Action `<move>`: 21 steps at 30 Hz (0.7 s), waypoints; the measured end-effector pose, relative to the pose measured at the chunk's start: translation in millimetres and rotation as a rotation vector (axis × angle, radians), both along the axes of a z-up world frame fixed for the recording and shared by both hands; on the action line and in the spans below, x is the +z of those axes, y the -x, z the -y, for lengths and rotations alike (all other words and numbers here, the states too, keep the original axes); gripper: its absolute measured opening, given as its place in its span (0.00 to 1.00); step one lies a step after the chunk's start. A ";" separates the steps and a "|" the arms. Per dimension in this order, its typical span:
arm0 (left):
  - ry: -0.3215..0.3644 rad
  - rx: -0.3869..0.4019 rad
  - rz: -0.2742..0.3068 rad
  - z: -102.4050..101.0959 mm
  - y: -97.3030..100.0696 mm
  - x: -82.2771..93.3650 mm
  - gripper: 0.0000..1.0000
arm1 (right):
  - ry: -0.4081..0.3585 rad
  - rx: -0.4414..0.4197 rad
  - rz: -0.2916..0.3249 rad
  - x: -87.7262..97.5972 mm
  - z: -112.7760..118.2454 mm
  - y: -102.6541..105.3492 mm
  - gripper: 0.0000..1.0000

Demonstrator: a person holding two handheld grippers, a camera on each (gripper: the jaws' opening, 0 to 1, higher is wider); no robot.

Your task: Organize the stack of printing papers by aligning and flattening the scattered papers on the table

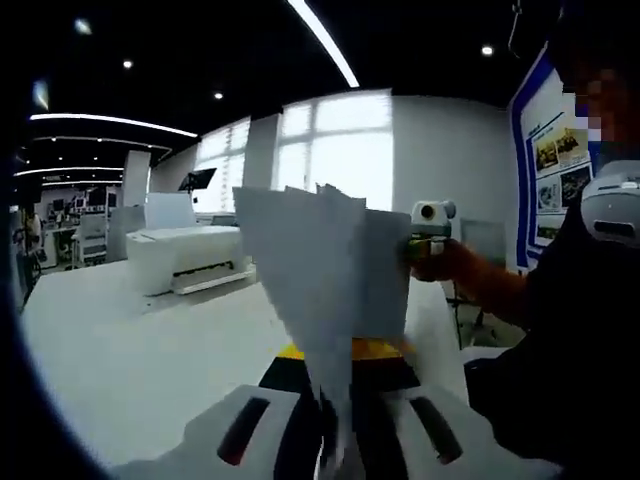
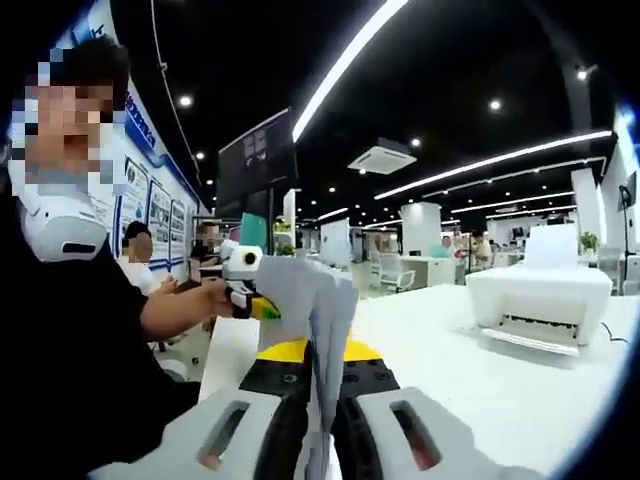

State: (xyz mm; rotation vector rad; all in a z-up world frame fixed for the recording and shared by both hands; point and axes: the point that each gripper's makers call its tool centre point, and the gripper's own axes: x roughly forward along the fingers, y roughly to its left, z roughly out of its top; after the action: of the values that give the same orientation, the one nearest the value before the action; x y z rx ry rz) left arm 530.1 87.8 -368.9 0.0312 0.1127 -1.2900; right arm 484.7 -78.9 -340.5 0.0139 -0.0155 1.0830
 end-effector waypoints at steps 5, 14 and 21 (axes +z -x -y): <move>-0.010 -0.005 0.019 1.7 3.6 7.8 0.07 | 0.000 -0.006 0.022 10.6 2.2 2.6 0.00; -0.017 -0.009 -0.040 3.6 4.3 3.3 0.10 | -0.025 -0.036 -0.014 8.6 6.4 -3.3 0.04; 0.006 0.044 -0.049 -0.1 -4.7 3.1 0.26 | -0.032 -0.043 -0.023 9.8 6.4 -4.7 0.19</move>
State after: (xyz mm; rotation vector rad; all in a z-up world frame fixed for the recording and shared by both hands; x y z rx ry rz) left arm 534.8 88.0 -365.7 -0.0073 0.1507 -1.2475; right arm 489.5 -85.4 -330.7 0.0548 -0.0120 1.0394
